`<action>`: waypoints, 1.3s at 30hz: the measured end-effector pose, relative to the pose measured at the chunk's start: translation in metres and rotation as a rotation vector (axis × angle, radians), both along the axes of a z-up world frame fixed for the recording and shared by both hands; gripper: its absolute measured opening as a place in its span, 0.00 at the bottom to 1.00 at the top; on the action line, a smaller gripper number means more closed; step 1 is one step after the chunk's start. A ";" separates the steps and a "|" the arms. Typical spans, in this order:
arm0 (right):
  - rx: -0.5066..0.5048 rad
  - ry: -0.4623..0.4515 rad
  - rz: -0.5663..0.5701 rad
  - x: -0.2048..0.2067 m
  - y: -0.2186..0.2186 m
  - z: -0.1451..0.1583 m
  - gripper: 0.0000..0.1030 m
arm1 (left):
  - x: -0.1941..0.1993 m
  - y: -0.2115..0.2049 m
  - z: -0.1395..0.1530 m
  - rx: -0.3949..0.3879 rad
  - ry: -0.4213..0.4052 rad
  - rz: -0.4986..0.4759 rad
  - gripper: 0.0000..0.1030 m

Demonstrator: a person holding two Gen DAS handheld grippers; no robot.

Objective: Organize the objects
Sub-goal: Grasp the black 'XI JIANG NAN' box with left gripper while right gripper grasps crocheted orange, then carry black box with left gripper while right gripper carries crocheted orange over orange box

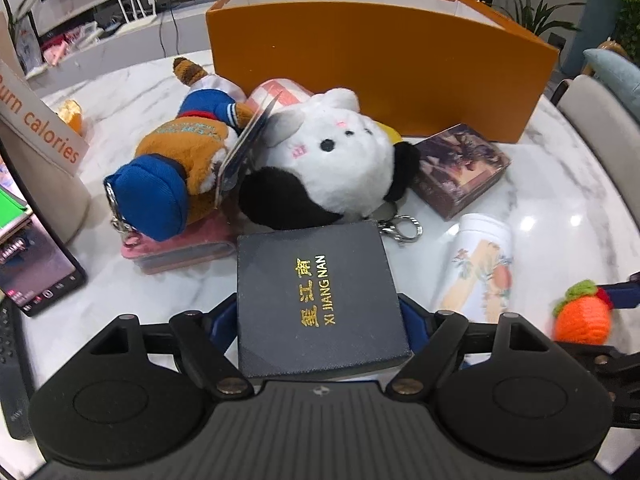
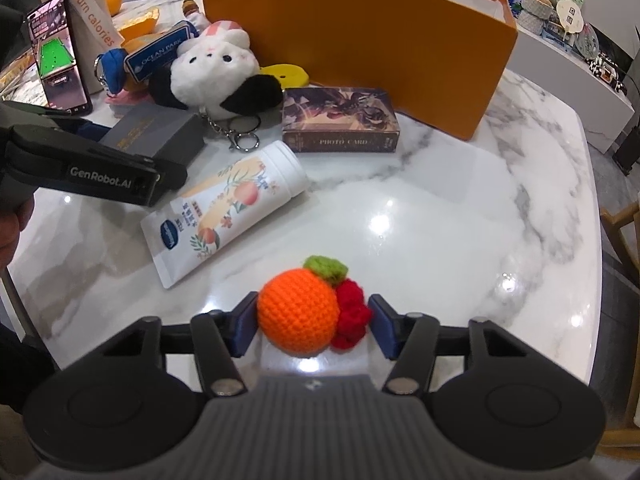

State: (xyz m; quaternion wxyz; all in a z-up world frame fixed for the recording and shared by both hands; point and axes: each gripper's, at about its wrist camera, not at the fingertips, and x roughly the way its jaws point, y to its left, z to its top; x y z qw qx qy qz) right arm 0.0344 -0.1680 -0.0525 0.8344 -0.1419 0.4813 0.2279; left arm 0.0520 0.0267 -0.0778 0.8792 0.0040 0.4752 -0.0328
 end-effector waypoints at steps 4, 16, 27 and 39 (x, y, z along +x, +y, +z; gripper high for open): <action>0.002 0.004 0.002 0.000 0.000 0.000 0.55 | -0.003 -0.003 0.004 -0.009 -0.002 -0.028 0.89; 0.032 -0.007 -0.003 -0.001 -0.003 0.010 0.54 | -0.005 -0.003 0.011 -0.018 -0.026 -0.044 0.88; 0.067 -0.064 -0.028 0.010 -0.006 0.037 0.54 | -0.006 -0.002 0.039 -0.041 -0.095 -0.059 0.88; 0.152 -0.178 -0.106 0.044 -0.002 0.095 0.54 | 0.012 -0.003 0.065 -0.099 -0.141 -0.045 0.88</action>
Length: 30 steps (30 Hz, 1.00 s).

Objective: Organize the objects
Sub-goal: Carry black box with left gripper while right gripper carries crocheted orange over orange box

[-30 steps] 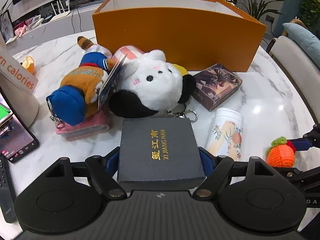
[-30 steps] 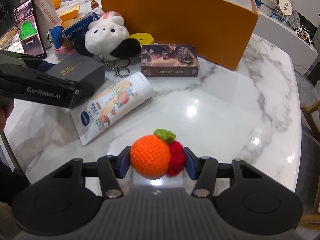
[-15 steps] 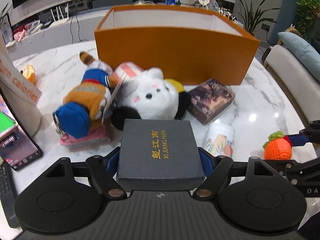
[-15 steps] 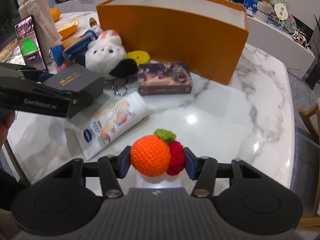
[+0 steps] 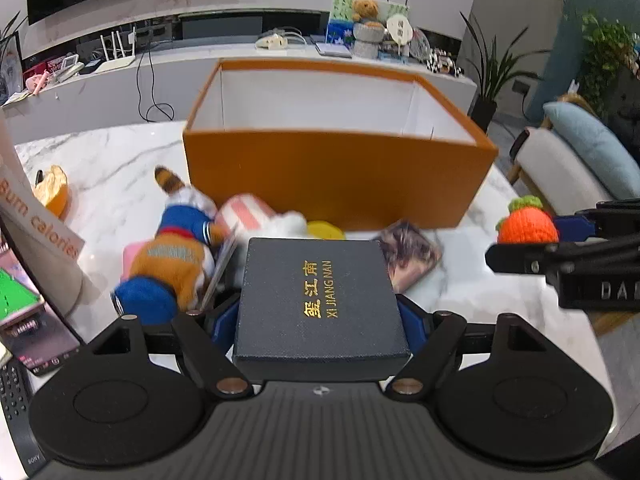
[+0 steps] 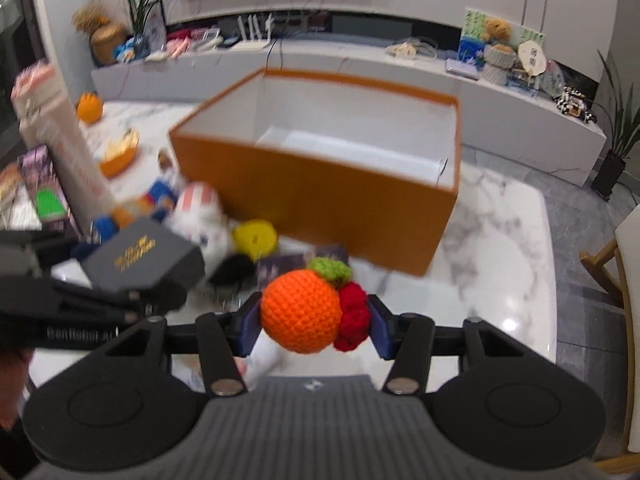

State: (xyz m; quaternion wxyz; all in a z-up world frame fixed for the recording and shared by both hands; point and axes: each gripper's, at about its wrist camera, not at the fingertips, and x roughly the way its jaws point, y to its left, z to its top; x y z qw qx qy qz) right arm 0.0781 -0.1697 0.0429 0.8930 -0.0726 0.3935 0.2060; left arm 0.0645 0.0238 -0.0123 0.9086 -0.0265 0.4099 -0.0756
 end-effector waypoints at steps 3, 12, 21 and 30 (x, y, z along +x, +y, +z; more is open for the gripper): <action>0.028 -0.024 -0.022 0.010 0.000 0.014 0.54 | 0.011 0.004 0.010 -0.019 -0.004 -0.005 0.88; 0.100 -0.069 -0.107 0.053 0.002 0.039 0.54 | 0.058 0.012 0.057 0.002 -0.061 0.002 0.88; 0.173 -0.043 -0.198 0.109 0.007 0.032 0.54 | 0.116 0.017 0.067 -0.096 -0.092 0.068 0.88; 0.130 -0.031 -0.209 0.146 0.021 0.010 0.54 | 0.146 0.026 0.053 -0.078 -0.083 0.122 0.88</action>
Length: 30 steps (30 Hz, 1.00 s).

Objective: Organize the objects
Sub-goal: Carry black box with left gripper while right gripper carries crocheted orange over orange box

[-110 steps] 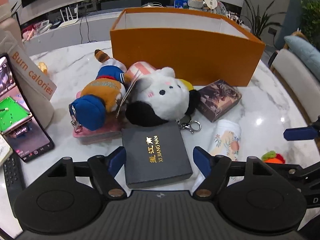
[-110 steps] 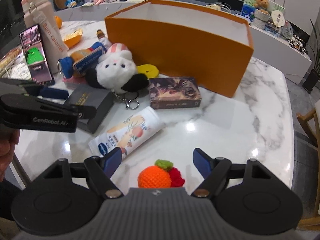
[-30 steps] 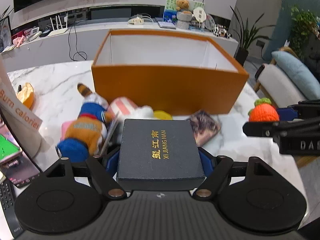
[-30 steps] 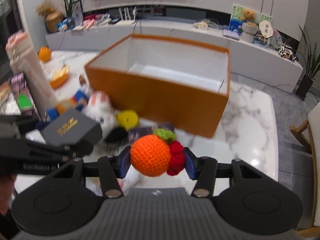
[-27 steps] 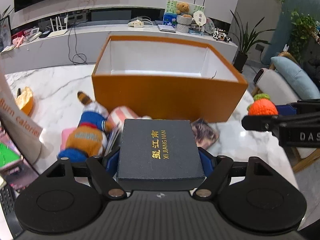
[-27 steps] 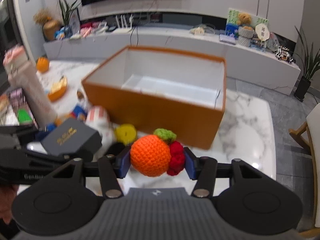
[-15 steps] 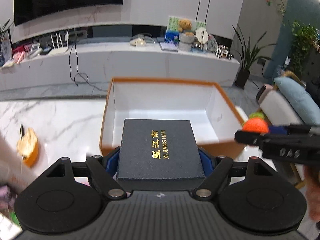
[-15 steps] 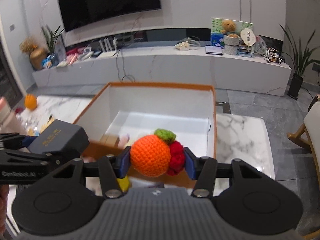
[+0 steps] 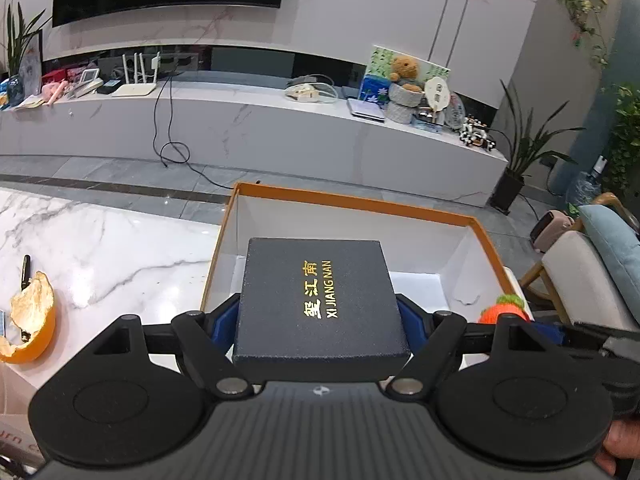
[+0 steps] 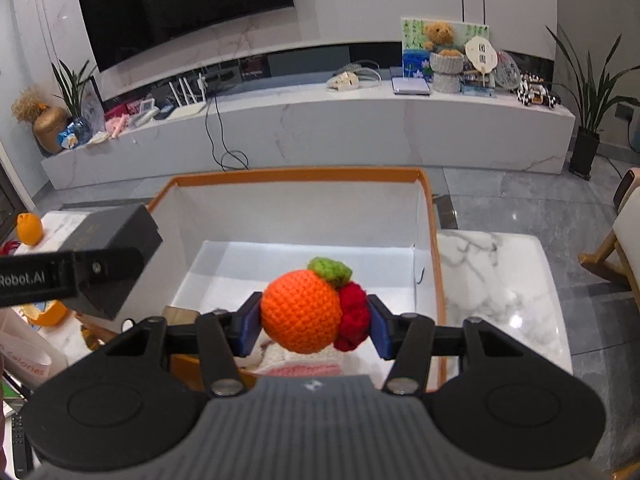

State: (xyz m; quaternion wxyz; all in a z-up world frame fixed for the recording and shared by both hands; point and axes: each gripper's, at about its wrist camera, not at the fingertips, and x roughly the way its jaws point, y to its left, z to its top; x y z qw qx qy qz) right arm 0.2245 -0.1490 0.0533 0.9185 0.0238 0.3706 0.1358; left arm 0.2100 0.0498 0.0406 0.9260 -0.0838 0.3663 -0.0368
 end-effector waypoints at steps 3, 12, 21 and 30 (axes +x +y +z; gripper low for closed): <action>-0.008 0.013 0.000 0.010 0.005 -0.007 0.54 | 0.008 0.002 -0.004 -0.007 0.008 0.020 0.88; -0.059 0.037 0.013 0.026 0.028 -0.025 0.54 | 0.027 -0.007 -0.023 0.022 0.032 0.050 0.88; -0.146 0.031 0.016 0.030 0.040 -0.043 0.54 | 0.045 -0.010 -0.040 0.032 0.058 0.084 0.88; -0.203 0.043 -0.013 0.035 0.032 -0.050 0.54 | 0.052 -0.024 -0.049 0.094 0.076 0.085 0.88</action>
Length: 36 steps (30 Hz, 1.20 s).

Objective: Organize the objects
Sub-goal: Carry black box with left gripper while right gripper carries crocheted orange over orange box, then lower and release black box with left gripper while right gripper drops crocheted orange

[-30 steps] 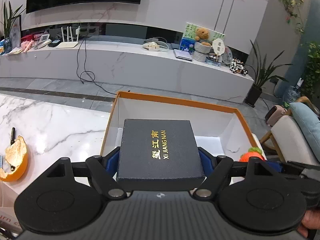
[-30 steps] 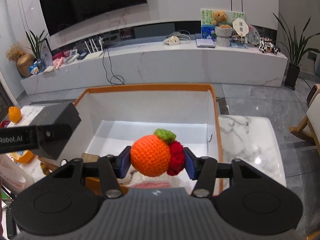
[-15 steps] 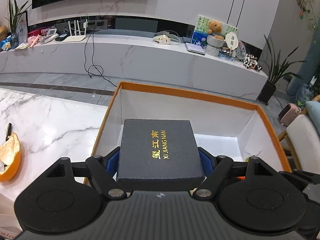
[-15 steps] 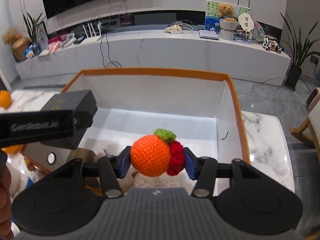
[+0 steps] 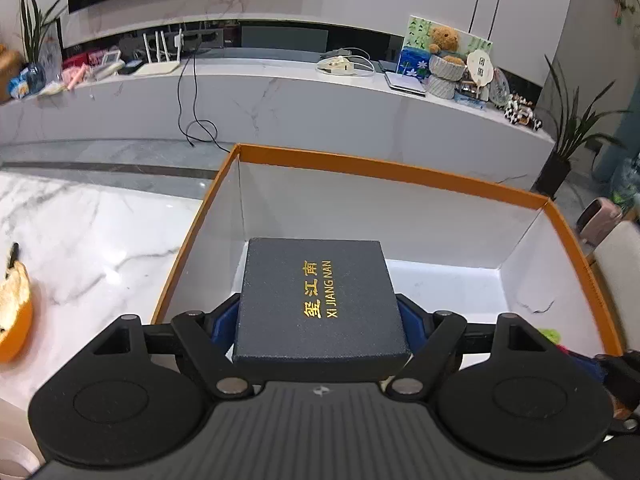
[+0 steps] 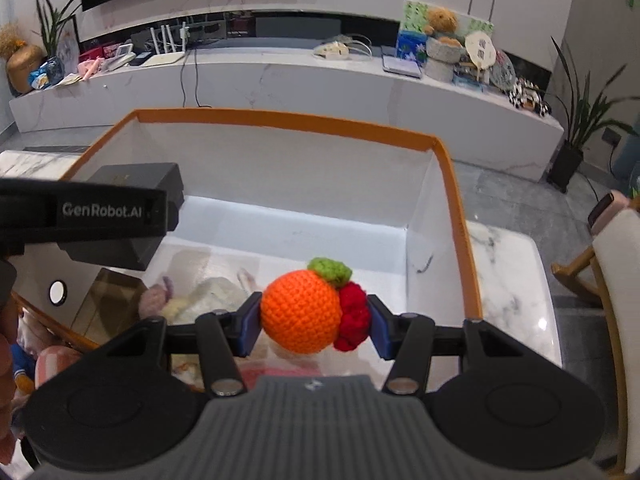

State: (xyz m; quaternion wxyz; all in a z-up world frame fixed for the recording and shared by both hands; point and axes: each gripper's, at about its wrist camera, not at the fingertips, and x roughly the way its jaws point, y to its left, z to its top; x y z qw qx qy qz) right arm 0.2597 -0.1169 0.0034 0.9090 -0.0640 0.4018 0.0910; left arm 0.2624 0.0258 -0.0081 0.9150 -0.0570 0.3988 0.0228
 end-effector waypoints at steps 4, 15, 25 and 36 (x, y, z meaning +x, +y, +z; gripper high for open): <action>0.015 0.014 -0.011 0.002 -0.002 -0.002 0.54 | 0.000 -0.005 -0.002 0.017 0.001 -0.002 0.88; 0.027 0.024 -0.028 0.004 0.000 -0.007 0.54 | 0.001 -0.009 -0.005 0.052 0.003 -0.010 0.89; 0.034 0.033 -0.026 0.006 0.001 -0.008 0.55 | 0.000 -0.010 -0.006 0.076 0.013 -0.021 0.89; 0.086 -0.078 -0.040 -0.002 -0.003 0.010 0.56 | 0.000 0.003 0.001 -0.025 -0.004 0.011 0.89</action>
